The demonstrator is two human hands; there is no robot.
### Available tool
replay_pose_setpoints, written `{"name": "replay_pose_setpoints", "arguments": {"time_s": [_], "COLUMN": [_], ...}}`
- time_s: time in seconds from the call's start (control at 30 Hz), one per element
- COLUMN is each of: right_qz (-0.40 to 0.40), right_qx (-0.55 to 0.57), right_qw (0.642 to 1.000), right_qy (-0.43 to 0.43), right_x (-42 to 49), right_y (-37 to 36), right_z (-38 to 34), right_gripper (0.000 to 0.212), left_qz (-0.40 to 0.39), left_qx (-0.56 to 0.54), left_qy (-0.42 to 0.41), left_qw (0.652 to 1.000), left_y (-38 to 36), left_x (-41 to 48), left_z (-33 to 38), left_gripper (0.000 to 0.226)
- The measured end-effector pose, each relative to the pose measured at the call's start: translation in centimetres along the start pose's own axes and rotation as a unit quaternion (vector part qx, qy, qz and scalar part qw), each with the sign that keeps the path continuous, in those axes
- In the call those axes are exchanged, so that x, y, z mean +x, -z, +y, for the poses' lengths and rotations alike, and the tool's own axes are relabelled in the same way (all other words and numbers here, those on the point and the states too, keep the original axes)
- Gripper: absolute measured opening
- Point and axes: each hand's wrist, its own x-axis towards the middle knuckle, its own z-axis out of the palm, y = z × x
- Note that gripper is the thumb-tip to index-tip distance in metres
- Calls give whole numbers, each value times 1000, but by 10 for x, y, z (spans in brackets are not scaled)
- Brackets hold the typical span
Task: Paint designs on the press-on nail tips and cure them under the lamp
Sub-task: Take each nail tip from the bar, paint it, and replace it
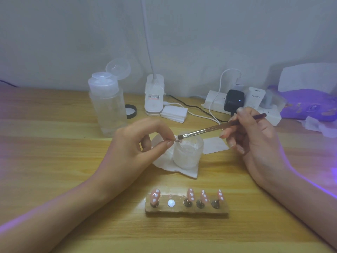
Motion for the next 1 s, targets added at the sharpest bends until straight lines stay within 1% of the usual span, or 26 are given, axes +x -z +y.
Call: {"name": "replay_pose_setpoints", "arguments": {"time_s": [0.17,0.23,0.3,0.43,0.57,0.7,0.83,0.93,1.0], "right_qz": [14,3,-8,14,-10,14,-2,21,19], "right_qx": [-3,12,3,-4,1,-8,-4,-5,5], "right_qw": [1000,1000,1000,1000,1000,1000,1000,1000,1000], "right_qy": [-9,-6,-9,-18,-8,-18,-12,-23,-19], "right_x": [-1,-1,-1,0,-1,0,-1,-1,-1], "right_y": [1,0,-1,0,-1,0,-1,0,0], "right_z": [-1,-2,-1,-1,-1,-1,-2,-1,-2], "right_gripper": [23,22,23,23,23,24,24,24,24], "left_qz": [0,1,1,0,-1,-3,-8,-10,-13], "left_qx": [8,7,8,11,12,9,6,-1,-5], "left_qy": [-5,-4,-2,-5,-3,0,2,8,9], "left_qw": [1000,1000,1000,1000,1000,1000,1000,1000,1000], "left_y": [0,0,0,0,0,-1,-1,-1,-1], "left_x": [1,0,1,0,0,0,1,1,0], "left_z": [2,2,2,3,4,4,5,5,5], "left_gripper": [10,11,12,11,12,10,12,13,14]}}
